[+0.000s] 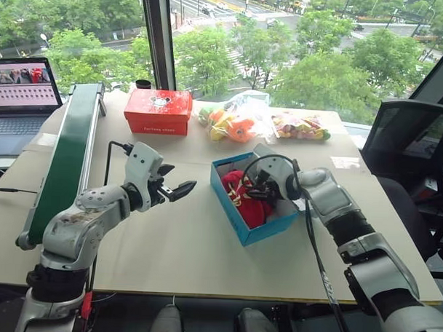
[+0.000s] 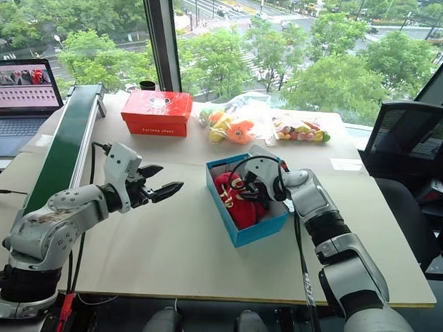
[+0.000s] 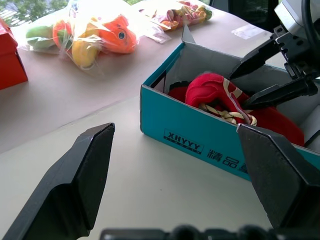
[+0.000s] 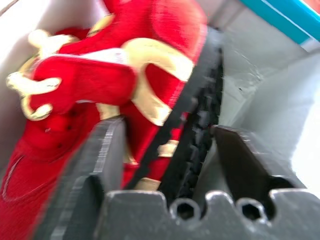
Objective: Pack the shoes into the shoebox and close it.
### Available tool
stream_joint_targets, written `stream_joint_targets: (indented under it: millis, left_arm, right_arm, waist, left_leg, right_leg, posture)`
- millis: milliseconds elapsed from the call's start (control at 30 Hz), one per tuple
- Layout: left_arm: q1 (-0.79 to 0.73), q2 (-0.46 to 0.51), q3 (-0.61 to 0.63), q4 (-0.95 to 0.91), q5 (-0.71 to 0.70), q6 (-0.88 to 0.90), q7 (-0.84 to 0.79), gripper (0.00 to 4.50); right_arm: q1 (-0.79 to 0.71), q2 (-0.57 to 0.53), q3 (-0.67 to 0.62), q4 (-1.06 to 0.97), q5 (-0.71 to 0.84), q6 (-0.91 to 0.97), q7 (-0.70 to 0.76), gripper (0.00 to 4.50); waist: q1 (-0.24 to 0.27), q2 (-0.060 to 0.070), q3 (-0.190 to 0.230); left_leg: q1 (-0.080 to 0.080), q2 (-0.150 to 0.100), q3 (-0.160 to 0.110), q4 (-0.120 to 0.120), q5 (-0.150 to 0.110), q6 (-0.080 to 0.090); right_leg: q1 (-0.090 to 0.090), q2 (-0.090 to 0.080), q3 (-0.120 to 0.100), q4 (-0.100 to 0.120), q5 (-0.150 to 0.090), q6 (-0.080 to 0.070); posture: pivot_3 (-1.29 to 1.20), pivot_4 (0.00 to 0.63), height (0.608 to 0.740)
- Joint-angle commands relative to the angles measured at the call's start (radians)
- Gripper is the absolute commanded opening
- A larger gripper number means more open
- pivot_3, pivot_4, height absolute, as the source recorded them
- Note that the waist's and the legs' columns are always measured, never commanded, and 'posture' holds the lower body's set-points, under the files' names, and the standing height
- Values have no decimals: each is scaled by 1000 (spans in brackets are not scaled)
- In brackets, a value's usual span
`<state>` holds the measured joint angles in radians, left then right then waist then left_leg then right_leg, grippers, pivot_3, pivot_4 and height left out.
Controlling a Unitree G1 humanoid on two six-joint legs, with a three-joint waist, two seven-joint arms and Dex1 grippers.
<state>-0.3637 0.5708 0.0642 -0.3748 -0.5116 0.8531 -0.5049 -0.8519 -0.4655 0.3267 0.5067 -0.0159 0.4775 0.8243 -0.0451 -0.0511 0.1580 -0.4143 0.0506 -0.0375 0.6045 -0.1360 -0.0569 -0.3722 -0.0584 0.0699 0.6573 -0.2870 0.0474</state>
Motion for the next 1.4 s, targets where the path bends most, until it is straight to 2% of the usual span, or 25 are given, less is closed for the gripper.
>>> stream_joint_targets:
  millis: [33, 167, 367, 500, 633, 667, 733, 767, 867, 900, 933, 1067, 1200, 1400]
  left_arm:
    - [-34, -1, 1, -1, 6, -25, -10, 4169]
    - [-37, 7, 0, 3, 7, -26, -24, 4169]
    - [-42, 56, -7, 23, 18, -40, -79, 4169]
    - [-44, 99, -11, 30, 27, -52, -128, 4169]
    - [-23, 151, -34, -4, 20, -77, -210, 4169]
    - [-21, 155, -36, -4, 18, -83, -222, 4169]
    - [-29, 155, -39, 8, 21, -89, -230, 4169]
    - [-39, 150, -46, 23, 28, -94, -232, 4169]
    - [-65, 138, -69, 55, 46, -108, -238, 4169]
    - [-69, 136, -73, 58, 48, -110, -240, 4169]
    - [-72, 135, -76, 59, 50, -112, -244, 4169]
    - [-60, 156, -66, 25, 36, -101, -261, 4169]
    - [-46, 176, -43, 8, 30, -99, -270, 4169]
    - [-50, 205, 9, -20, 1, -66, -269, 4169]
  right_arm:
    - [-24, -17, -90, -92, 18, 102, -49, 4462]
    - [-39, -44, -153, -209, 76, 190, -5, 4462]
    - [-85, -87, -199, -310, 124, 266, 30, 4462]
    - [-85, -122, -192, -337, 132, 260, 63, 4462]
    - [-35, -206, -256, -432, 212, 352, 131, 4462]
    - [-17, -222, -267, -450, 218, 353, 126, 3952]
    - [3, -219, -282, -465, 226, 331, 100, 3407]
    - [1, -197, -282, -462, 235, 322, 89, 3171]
    - [-16, -137, -253, -438, 240, 299, 73, 1913]
    - [-19, -123, -248, -433, 242, 298, 71, 1747]
    - [-21, -111, -244, -430, 243, 298, 68, 1309]
    - [-28, -45, -198, -369, 229, 251, 67, 49]
    - [-41, -25, -173, -293, 207, 192, 72, 49]
    - [-67, 24, -133, -78, 154, 58, 67, 49]
  waist:
    - [2, 4, 3]
    - [4, 8, 6]
    - [3, 14, 11]
    - [3, 15, 12]
    - [9, 15, 14]
    - [12, 15, 14]
    - [14, 15, 14]
    - [14, 15, 15]
    - [0, 15, 15]
    - [-3, 15, 15]
    - [-4, 15, 15]
    - [0, 15, 15]
    - [5, 16, 15]
    - [3, 16, 15]
  left_leg:
    - [-1, 0, 0, 0, 0, 0]
    - [-18, -1, 0, 2, 1, 1]
    - [-30, -1, 0, 1, -1, 3]
    - [-32, -1, 0, 1, -2, 4]
    - [-32, -2, 1, 2, -2, 4]
    - [-32, -2, 1, 2, -2, 4]
    - [-32, -2, 1, 1, -2, 4]
    - [-32, -2, 1, 2, -2, 4]
    - [-31, -1, 1, 2, -2, 4]
    - [-30, -1, 1, 2, -2, 4]
    - [-30, -1, 1, 2, -1, 4]
    - [-31, -1, 1, 2, -1, 4]
    - [-31, -1, 1, 2, -2, 4]
    - [-31, -1, 1, 3, -1, 4]
  right_leg:
    - [-1, 0, 0, 0, 0, 0]
    - [-18, 0, 1, 4, 4, -5]
    - [-30, 0, 1, 4, 4, -4]
    - [-32, 0, 0, 5, 4, -5]
    - [-32, -1, 0, 5, 4, -4]
    - [-32, -1, 0, 5, 4, -4]
    - [-31, -1, 0, 4, 3, -4]
    - [-31, -1, 0, 4, 3, -4]
    - [-32, 0, 1, 6, 4, -5]
    - [-32, 0, 1, 6, 4, -5]
    - [-32, 0, 1, 7, 4, -5]
    - [-32, 0, 1, 6, 4, -5]
    - [-32, 0, 1, 6, 4, -5]
    - [-32, 0, 1, 7, 4, -5]
  posture:
    - [0, 150, 739]
    - [0, 150, 739]
    - [0, 150, 739]
    - [0, 150, 739]
    - [0, 150, 739]
    - [0, 150, 739]
    - [0, 150, 739]
    - [0, 150, 739]
    - [0, 150, 739]
    - [0, 150, 739]
    - [0, 150, 739]
    - [0, 150, 739]
    - [0, 150, 739]
    - [0, 150, 739]
